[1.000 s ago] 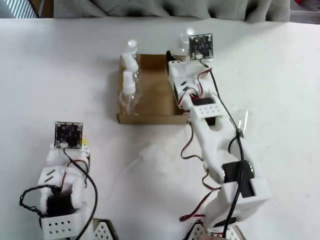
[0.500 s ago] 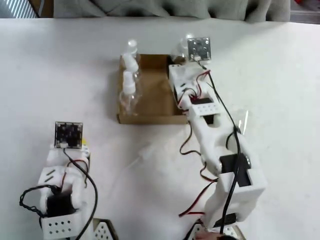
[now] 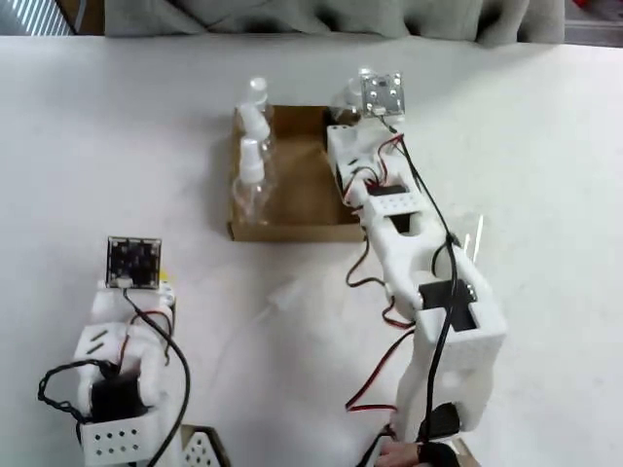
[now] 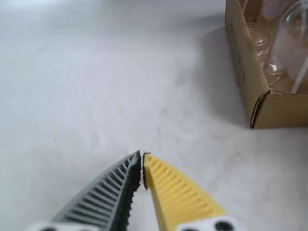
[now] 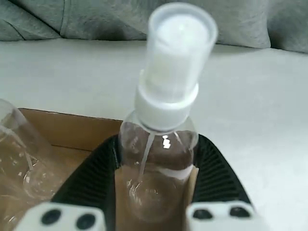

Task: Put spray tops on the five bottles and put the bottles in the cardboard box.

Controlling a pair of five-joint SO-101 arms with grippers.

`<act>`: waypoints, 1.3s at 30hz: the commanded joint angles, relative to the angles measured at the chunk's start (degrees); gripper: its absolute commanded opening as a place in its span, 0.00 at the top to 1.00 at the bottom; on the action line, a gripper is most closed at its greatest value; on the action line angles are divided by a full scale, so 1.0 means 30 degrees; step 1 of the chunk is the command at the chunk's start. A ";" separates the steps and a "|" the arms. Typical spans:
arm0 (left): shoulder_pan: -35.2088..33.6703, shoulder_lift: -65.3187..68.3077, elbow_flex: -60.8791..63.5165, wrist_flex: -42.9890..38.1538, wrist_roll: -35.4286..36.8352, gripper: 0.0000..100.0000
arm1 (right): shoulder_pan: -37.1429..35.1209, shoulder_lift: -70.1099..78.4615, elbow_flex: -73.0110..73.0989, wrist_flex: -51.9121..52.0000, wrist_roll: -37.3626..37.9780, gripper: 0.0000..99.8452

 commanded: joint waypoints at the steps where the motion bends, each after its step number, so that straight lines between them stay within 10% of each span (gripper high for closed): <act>1: -0.0044 -0.0278 -0.0029 0.0117 -0.0234 0.98 | 0.0278 -0.0190 -0.0996 -0.0337 0.0234 0.98; 39: -0.0044 -0.0278 -0.0029 0.0205 -0.0234 0.98 | -0.0278 -0.0161 0.1143 -0.0366 0.3692 0.98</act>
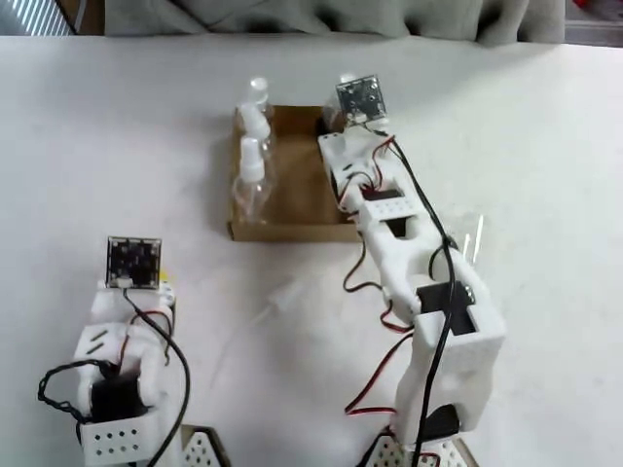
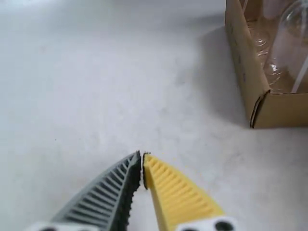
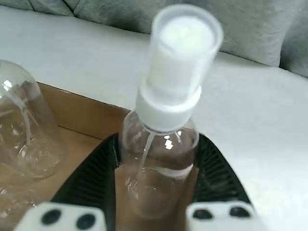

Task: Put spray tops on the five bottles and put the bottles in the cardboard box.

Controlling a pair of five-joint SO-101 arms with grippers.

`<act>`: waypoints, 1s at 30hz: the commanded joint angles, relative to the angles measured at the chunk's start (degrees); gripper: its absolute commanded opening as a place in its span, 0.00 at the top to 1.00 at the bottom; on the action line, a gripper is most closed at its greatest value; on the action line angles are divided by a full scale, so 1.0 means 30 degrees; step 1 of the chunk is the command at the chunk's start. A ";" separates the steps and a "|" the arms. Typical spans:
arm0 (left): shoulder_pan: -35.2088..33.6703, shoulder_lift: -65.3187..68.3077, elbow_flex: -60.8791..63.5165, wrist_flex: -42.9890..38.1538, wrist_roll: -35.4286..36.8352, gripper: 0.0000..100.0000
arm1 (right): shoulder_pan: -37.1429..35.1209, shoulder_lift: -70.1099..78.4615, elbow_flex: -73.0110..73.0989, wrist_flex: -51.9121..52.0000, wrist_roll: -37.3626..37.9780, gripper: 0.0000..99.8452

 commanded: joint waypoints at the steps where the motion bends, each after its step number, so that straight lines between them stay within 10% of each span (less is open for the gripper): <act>1: -0.0044 -0.0278 -0.0029 0.0176 -0.0234 0.98 | 0.0044 -0.0132 0.0557 -0.0044 0.0234 0.98; 30: -0.0132 -0.0278 -0.0029 0.0205 -0.0234 0.98 | -0.0044 -0.0161 0.1319 0.0044 -0.0029 0.90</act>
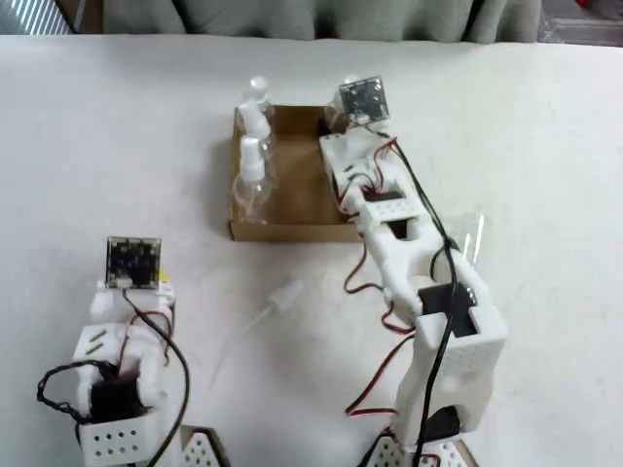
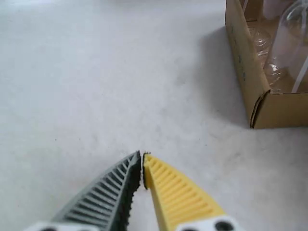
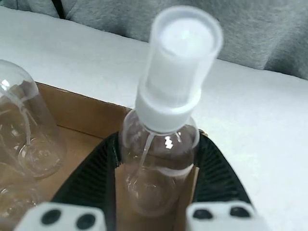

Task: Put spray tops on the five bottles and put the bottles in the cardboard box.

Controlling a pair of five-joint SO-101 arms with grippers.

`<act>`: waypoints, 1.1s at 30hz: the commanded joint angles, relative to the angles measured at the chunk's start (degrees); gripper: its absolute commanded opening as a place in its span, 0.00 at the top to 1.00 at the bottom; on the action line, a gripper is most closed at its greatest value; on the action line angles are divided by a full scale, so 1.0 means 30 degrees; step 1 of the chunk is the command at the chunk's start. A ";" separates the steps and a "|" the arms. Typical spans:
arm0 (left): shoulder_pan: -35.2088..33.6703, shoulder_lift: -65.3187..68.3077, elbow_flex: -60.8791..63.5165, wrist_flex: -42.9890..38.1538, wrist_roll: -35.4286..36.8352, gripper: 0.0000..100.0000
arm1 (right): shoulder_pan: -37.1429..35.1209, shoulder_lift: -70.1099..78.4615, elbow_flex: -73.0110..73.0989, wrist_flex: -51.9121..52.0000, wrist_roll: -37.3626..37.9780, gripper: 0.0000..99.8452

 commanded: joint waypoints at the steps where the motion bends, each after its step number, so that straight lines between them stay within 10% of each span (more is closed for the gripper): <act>1: -0.0132 -0.0278 -0.0029 0.0205 -0.0234 0.98 | -0.0044 -0.0103 0.0234 0.0073 0.0352 0.87; 33: -0.0132 -0.0249 -0.0029 0.0234 -0.0234 0.98 | -0.0015 -0.0249 0.0645 0.0073 0.0381 0.69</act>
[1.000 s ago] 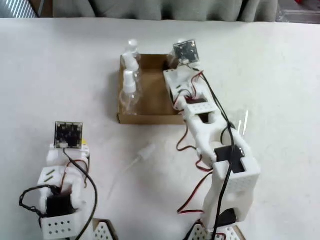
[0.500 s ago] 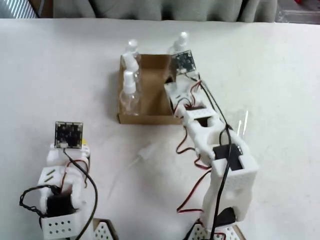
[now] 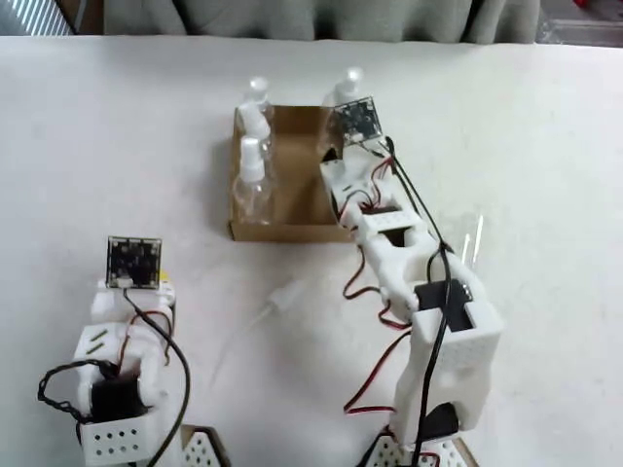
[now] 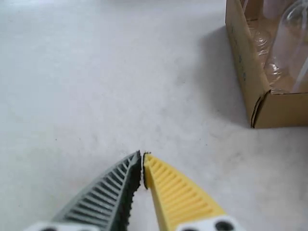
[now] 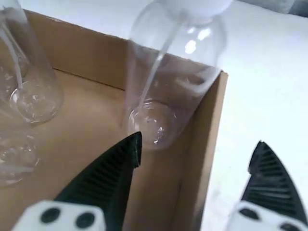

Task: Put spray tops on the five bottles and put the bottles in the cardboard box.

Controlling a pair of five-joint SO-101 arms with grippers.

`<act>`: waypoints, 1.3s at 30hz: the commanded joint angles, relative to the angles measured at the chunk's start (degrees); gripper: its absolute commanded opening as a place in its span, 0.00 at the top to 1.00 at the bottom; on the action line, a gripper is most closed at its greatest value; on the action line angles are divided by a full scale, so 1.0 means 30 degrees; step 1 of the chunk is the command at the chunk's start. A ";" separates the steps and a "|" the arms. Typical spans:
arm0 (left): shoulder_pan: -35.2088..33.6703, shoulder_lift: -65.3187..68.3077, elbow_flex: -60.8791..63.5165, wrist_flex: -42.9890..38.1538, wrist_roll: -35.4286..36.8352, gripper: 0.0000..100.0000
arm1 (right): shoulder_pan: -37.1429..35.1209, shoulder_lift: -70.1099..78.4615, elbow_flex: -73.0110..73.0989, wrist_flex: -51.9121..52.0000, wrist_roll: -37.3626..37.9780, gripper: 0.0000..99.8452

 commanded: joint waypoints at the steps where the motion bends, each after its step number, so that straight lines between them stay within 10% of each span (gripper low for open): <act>1: -0.0132 -0.0249 -0.0029 0.0234 -0.0234 0.98 | -0.0015 -0.0366 -0.0352 -0.0103 0.0234 0.69; 12: -0.0103 -0.0249 -0.0029 0.0176 -0.0234 0.98 | -0.0278 -0.4908 0.2051 0.3560 0.2930 0.71; 19: -0.0073 -0.0249 -0.0029 0.0176 -0.0234 0.98 | -0.0249 -0.9714 0.3458 0.7077 0.2930 1.00; 39: -0.0132 -0.0249 -0.0029 0.0205 -0.0234 0.98 | 0.7136 -2.4777 0.9641 1.8212 0.2901 0.94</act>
